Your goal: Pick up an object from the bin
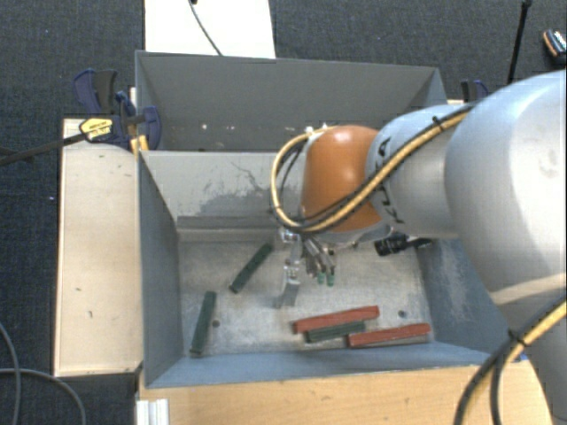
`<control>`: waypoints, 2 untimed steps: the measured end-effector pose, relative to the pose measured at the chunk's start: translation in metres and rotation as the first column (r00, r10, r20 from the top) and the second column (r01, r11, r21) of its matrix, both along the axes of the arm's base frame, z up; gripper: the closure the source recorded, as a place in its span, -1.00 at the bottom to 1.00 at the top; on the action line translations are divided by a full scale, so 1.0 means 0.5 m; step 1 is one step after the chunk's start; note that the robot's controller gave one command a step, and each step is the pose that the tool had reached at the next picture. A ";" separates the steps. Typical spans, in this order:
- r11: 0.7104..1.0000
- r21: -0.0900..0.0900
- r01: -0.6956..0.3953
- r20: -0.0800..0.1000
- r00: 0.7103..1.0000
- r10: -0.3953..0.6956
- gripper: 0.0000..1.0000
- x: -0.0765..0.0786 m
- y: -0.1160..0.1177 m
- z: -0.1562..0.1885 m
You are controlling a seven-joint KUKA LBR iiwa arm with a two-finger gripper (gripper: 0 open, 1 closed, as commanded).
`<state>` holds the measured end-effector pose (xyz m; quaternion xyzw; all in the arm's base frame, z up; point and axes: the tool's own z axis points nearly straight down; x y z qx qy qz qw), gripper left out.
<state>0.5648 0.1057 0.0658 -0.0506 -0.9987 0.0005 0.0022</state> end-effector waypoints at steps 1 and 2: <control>0.995 0.004 0.103 0.009 0.995 -0.103 -1.00 0.044 0.097 0.010; 0.994 0.002 0.107 0.007 0.994 -0.107 1.00 0.044 0.092 0.010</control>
Offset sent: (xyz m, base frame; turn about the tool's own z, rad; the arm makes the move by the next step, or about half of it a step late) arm 0.0212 0.0458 0.0042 0.1059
